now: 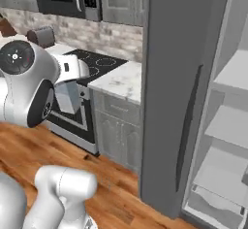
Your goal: Take out the milk from the fridge and place it on the tray on the counter. Then take the sugar cube near the tray and place it in the tray.
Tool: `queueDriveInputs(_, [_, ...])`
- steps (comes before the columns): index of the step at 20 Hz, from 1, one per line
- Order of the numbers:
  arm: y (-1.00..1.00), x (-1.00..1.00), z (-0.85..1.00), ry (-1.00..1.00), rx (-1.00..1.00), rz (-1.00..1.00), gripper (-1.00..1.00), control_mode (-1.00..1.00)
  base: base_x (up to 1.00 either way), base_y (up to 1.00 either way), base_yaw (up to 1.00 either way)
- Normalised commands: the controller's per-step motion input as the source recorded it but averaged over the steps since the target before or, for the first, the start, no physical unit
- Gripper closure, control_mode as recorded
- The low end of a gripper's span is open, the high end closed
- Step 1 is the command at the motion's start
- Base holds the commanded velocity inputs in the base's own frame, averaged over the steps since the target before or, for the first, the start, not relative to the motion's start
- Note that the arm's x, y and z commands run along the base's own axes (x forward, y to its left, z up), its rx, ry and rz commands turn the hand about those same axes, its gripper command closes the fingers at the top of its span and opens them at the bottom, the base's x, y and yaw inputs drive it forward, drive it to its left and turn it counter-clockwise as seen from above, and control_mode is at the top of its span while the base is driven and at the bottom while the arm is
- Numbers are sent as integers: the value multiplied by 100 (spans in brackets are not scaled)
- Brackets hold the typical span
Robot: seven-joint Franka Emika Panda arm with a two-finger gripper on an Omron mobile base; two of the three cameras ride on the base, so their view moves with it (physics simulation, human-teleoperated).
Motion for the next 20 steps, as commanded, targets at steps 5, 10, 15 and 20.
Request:
queueDriveInputs(5, [0,0,0,0,0,0,100,100,-2,91,79])
queueDriveInputs(10, [0,0,0,0,0,0,100,100,-4,91,76])
queueDriveInputs(15, [0,0,0,0,0,0,100,100,88,80,49])
queueDriveInputs(20, [0,0,0,0,0,0,100,100,100,20,54])
